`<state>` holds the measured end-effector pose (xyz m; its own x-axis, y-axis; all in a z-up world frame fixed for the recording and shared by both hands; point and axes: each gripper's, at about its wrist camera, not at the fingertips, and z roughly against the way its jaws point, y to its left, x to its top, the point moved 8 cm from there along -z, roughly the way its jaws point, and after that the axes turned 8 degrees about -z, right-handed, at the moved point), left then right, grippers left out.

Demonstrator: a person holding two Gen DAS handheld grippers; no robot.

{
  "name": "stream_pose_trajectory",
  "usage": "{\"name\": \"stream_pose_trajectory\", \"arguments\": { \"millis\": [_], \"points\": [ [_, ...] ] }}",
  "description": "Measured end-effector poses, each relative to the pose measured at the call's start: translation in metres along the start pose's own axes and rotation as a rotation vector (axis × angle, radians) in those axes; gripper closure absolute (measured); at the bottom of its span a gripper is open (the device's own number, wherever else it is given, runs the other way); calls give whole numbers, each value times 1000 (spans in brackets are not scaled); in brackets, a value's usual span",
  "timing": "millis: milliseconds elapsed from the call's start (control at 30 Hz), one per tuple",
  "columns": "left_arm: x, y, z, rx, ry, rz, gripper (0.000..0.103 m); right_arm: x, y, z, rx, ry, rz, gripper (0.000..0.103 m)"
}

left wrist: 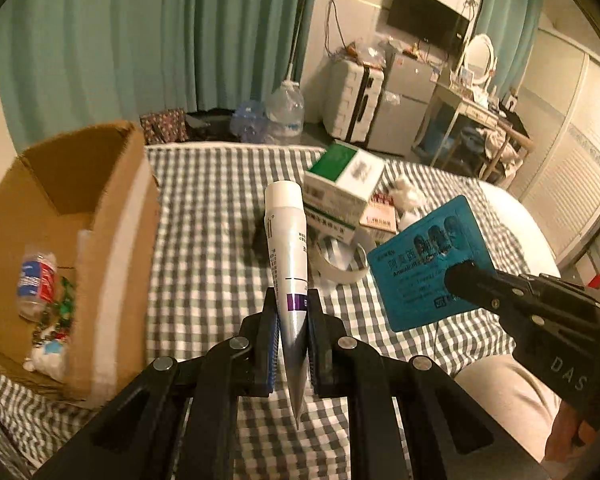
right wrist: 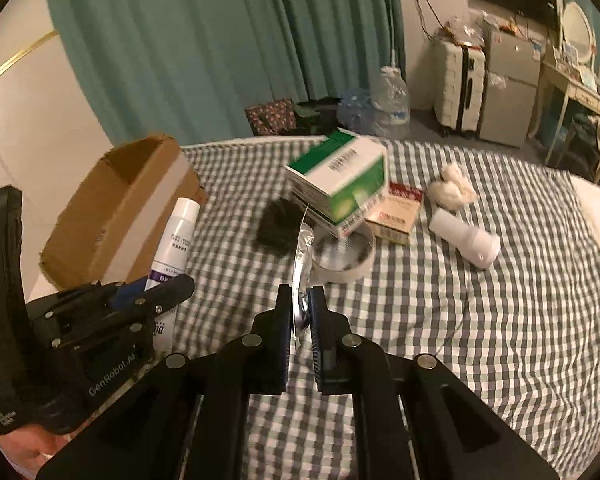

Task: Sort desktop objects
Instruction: 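Carry the tube and blister pack over the cardboard box with both grippers, then open both grippers to drop the tube and blister pack into the box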

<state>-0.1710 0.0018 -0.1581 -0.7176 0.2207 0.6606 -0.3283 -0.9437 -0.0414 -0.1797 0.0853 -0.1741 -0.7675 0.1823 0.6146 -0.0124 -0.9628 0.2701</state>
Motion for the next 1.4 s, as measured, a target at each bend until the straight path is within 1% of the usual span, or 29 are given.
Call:
{"name": "stream_pose_trajectory", "arguments": {
  "millis": [233, 367, 500, 667, 900, 1000, 1100, 1133, 1167, 1200, 1233, 1267, 1333, 1367, 1400],
  "points": [
    [9, 35, 33, 29, -55, 48, 91, 7, 45, 22, 25, -28, 65, 95],
    [9, 66, 49, 56, -76, 91, 91, 9, 73, 27, 37, -39, 113, 95],
    [10, 104, 60, 106, -84, 124, 91, 10, 98, 29, 53, -48, 147, 95],
    [4, 154, 69, 178, -94, 164, 91, 7, 126, 24, 69, -33, 197, 95],
    [-14, 205, 66, 220, -67, 228, 91, 9, 171, 13, 105, -19, 269, 95],
    [-21, 220, 61, 227, -52, 251, 91, 14, 191, 5, 128, -8, 293, 94],
    [-28, 235, 55, 237, -30, 269, 89, 17, 214, -6, 151, 3, 321, 94],
    [-29, 237, 54, 242, -24, 271, 85, 19, 221, -9, 159, 8, 327, 95],
    [-32, 241, 52, 242, -16, 273, 72, 21, 228, -14, 167, 12, 333, 95],
    [-33, 244, 51, 236, -13, 275, 61, 22, 235, -18, 174, 19, 340, 95],
    [-35, 246, 50, 235, -11, 281, 39, 24, 242, -22, 182, 24, 345, 95],
    [-38, 250, 51, 247, -16, 295, 28, 25, 247, -26, 187, 29, 348, 95],
    [-41, 255, 54, 254, -37, 318, 25, 27, 257, -37, 202, 45, 346, 94],
    [-43, 257, 54, 252, -32, 326, 22, 27, 262, -42, 209, 55, 345, 94],
    [-45, 258, 54, 253, -27, 331, 21, 28, 266, -47, 214, 63, 344, 94]
  ]
}}
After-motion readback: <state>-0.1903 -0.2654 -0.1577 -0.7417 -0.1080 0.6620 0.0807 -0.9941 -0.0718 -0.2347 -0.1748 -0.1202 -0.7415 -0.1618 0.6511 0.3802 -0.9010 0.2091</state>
